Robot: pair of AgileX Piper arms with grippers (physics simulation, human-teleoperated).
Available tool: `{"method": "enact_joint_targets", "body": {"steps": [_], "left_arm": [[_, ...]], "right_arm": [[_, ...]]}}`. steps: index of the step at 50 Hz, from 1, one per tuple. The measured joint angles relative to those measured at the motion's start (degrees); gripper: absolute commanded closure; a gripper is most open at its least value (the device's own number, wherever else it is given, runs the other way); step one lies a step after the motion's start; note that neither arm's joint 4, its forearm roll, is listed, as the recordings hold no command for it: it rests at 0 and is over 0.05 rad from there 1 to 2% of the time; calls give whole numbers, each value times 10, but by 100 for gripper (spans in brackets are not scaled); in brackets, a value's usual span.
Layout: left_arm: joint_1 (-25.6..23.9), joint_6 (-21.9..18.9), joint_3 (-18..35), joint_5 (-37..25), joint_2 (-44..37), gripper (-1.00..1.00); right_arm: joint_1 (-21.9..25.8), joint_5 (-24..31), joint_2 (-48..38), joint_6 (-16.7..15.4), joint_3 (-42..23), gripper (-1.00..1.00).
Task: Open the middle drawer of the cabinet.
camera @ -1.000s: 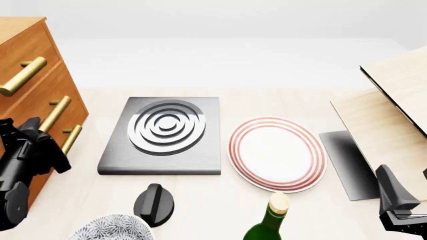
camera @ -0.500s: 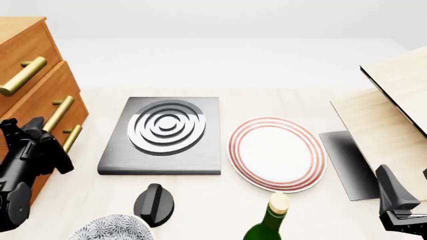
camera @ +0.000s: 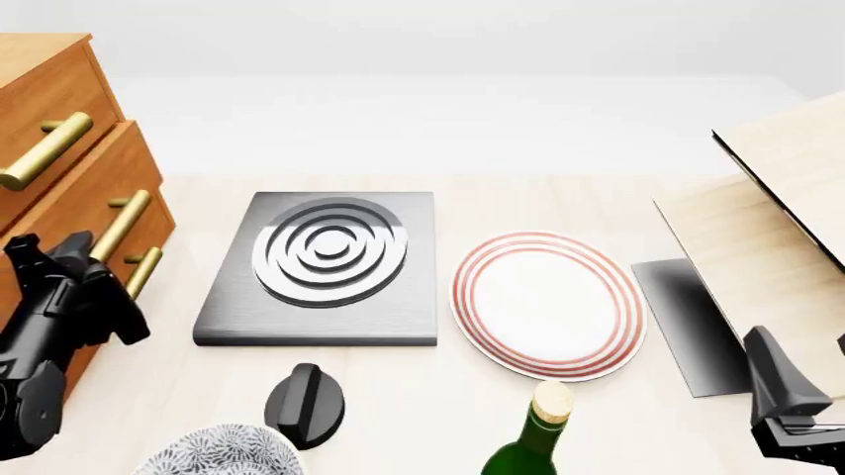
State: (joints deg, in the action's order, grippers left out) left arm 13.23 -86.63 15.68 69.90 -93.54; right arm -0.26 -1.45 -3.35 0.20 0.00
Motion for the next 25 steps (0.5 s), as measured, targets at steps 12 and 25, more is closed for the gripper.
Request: {"method": "enact_joint_targets", "body": {"steps": [12,25], "left_arm": [[-3,-3,0,0,0,100],[-6,-6,-1,0,1,100]], "right_arm": [[-1,-2,-3,0,0,-100],[-1,-2,-4,0,0,-100]]}}
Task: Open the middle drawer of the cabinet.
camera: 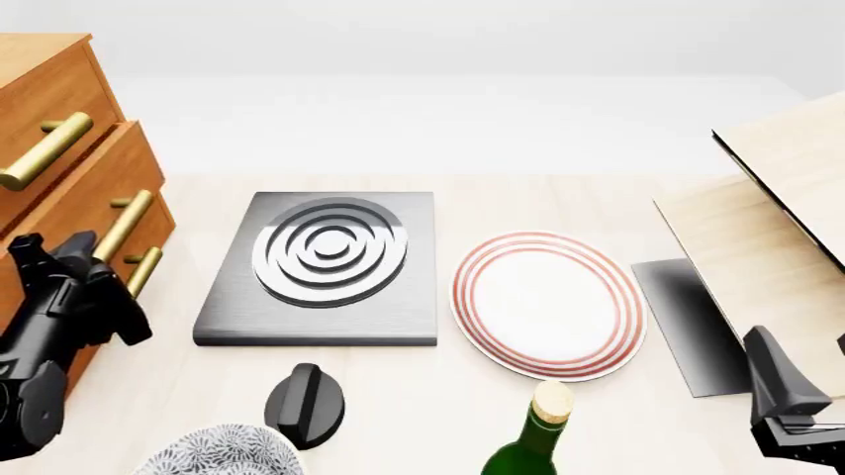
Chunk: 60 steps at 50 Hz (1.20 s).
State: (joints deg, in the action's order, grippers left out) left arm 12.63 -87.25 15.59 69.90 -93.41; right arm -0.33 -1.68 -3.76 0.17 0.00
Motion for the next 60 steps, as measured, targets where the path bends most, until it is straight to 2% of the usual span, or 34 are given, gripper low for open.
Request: {"method": "enact_joint_targets", "body": {"steps": [60], "left_arm": [[-49,13,-10,0,9,100]], "right_arm": [[0,0,0,0,0,-100]]}}
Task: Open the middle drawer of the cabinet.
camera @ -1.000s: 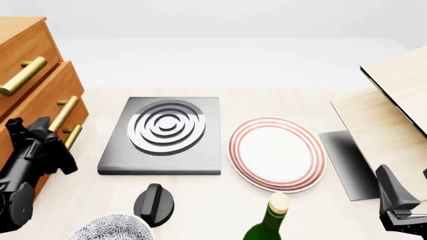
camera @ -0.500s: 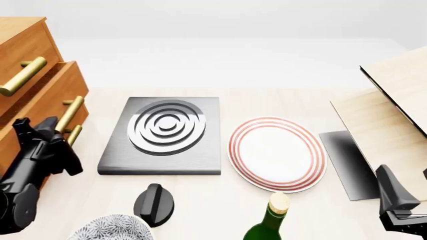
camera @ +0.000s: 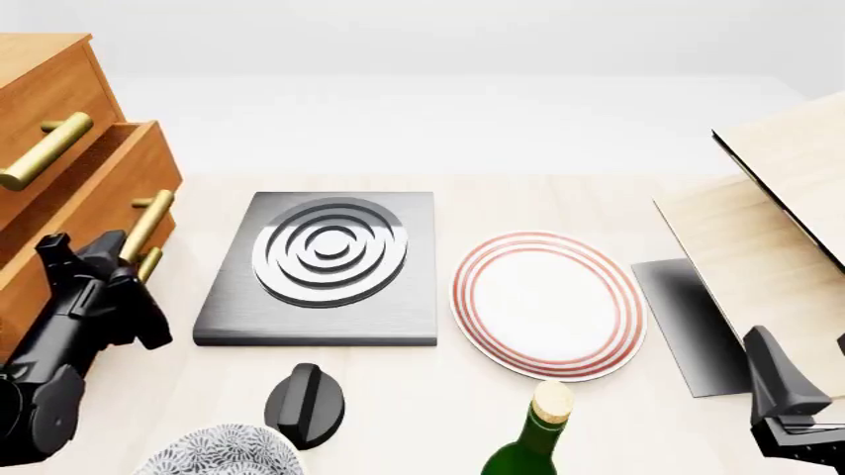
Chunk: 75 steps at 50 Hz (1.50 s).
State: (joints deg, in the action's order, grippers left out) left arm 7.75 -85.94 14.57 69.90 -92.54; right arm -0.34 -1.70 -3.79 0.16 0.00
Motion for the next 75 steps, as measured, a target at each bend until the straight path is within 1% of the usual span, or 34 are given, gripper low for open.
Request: {"method": "enact_joint_targets", "body": {"steps": [33,75], "left_arm": [[-30,7,-4,0,7,100],[-53,12,-7,0,7,100]], "right_arm": [[0,0,0,0,0,-100],[0,0,0,0,0,-100]]}}
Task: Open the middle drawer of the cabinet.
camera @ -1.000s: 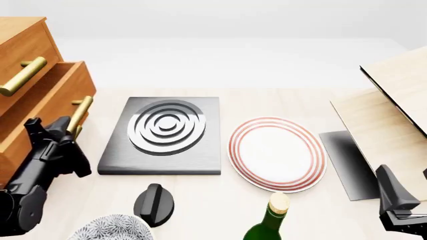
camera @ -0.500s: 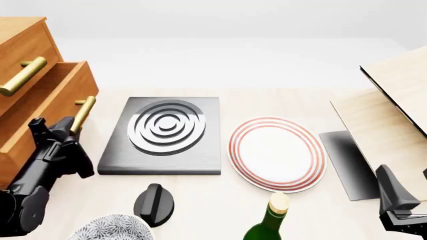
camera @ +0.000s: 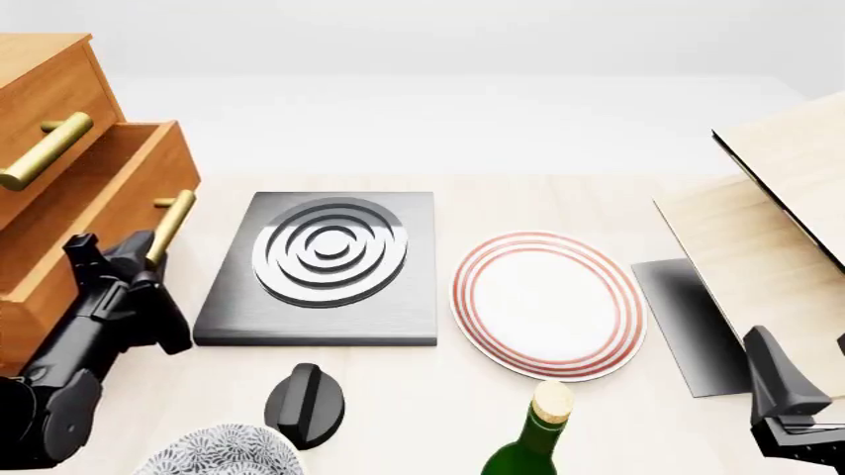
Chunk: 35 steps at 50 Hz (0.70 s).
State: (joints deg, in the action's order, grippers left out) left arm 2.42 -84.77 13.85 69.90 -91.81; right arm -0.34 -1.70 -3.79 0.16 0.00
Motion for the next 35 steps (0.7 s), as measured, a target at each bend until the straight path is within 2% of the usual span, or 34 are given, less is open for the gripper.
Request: {"method": "enact_joint_targets", "body": {"steps": [35], "left_arm": [[-13,4,-1,0,-1,100]], "right_arm": [[0,0,0,0,0,-100]]}}
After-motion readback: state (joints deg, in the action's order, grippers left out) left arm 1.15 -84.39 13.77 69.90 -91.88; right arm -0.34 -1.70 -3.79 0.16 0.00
